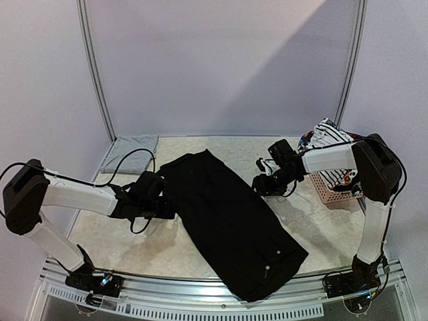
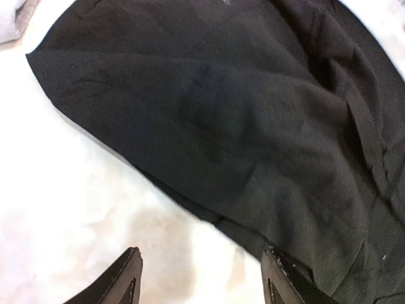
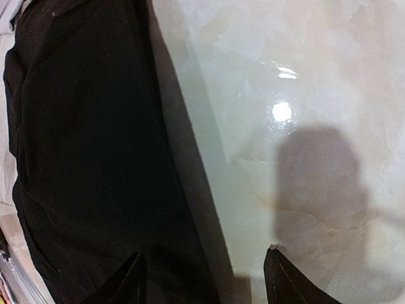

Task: Fold and stack the mixed laundry pile
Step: Rotate the rectangle-folded shirt at the center of the board.

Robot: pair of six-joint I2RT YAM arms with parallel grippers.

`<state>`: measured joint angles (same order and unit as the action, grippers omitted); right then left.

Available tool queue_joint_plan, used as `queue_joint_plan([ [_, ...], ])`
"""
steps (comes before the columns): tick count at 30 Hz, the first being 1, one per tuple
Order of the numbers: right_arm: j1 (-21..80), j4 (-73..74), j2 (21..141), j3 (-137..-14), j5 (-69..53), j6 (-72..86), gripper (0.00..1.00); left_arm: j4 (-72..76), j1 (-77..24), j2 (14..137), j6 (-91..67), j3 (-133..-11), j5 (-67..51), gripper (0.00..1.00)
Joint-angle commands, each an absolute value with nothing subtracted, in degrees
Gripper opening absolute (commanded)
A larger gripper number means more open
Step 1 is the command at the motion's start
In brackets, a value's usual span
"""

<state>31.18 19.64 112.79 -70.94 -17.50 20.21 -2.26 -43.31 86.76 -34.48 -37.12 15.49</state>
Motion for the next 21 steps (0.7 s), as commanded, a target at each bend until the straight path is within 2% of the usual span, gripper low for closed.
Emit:
queue_joint_plan([
  [1, 31.3, 18.1, 114.6, -69.9, -21.4, 19.0, 0.58, 6.7, -39.7, 88.5, -35.7, -35.6, 10.1, 0.65],
  [8, 31.4, 15.0, 113.2, -65.1, -23.5, 20.2, 0.2, 10.6, -36.9, 94.3, -35.3, -37.2, 6.6, 0.58],
  [10, 31.3, 14.1, 112.8, -63.7, -23.6, 21.0, 0.13, 10.6, -36.2, 95.8, -34.8, -38.4, 6.0, 0.49],
  [16, 31.4, 11.4, 111.5, -59.2, -22.3, 23.8, 0.03, 12.5, -35.1, 101.6, -32.5, -42.6, 3.7, 0.22],
  [21, 31.3, 9.7, 109.8, -55.3, -20.0, 28.0, 0.0, 10.9, -34.9, 106.9, -31.3, -49.3, 2.5, 0.08],
])
